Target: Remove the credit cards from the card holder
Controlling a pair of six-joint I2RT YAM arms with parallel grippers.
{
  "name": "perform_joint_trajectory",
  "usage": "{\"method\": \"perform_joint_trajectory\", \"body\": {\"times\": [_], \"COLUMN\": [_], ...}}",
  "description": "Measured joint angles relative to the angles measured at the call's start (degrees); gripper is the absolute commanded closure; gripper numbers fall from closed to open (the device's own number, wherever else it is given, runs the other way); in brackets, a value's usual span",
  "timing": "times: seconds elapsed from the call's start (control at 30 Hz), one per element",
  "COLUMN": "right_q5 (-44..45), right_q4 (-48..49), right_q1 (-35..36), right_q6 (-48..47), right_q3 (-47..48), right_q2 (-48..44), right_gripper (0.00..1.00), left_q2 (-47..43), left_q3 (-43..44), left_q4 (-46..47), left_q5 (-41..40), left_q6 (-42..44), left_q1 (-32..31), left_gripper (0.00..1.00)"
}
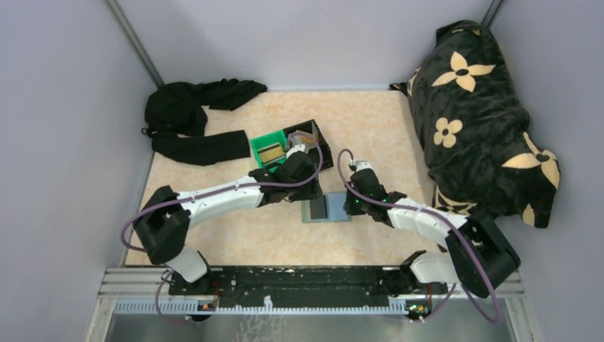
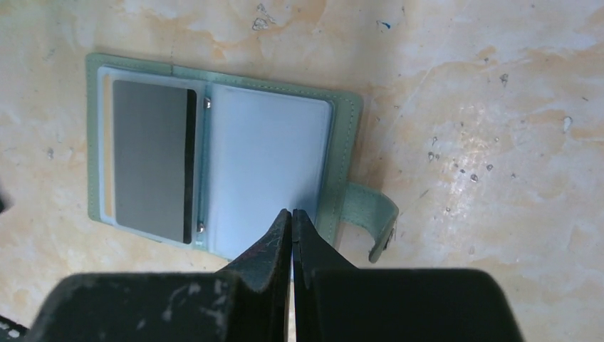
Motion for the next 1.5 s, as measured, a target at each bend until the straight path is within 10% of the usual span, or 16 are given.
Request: {"method": "perform_joint_trajectory", "body": {"times": [0.23, 0.43, 0.87, 1.5], "right_q5": [-1.53, -3.19, -3.17, -3.17], "right_q4": [4.72, 9.14, 10.8, 11.78], "right_q1": [0.04, 0.11, 0.15, 0.15], "right_q6": [-0.48, -0.39, -0.26, 0.02], "right_q3": [4.22, 6.14, 6.23, 6.16], "right_q2": [9.49, 13.73, 14.64, 15.15], "right_gripper": [1.0, 1.0, 1.0, 1.0], "left_q2": [-5.77, -7.37, -9.09, -3.39], "left_q3": [-9.51, -23.21, -23.96, -25.35], "left_q4": [9.03, 19.02, 30.34, 31.43], "left_q5": [2.62, 8.22, 10.51, 14.8], "left_q6": [0.57, 0.68, 0.9, -0.96], "left_q1": [0.0, 0.11, 1.2, 5.01], "left_gripper": [0.99, 1.0, 1.0, 0.74]}}
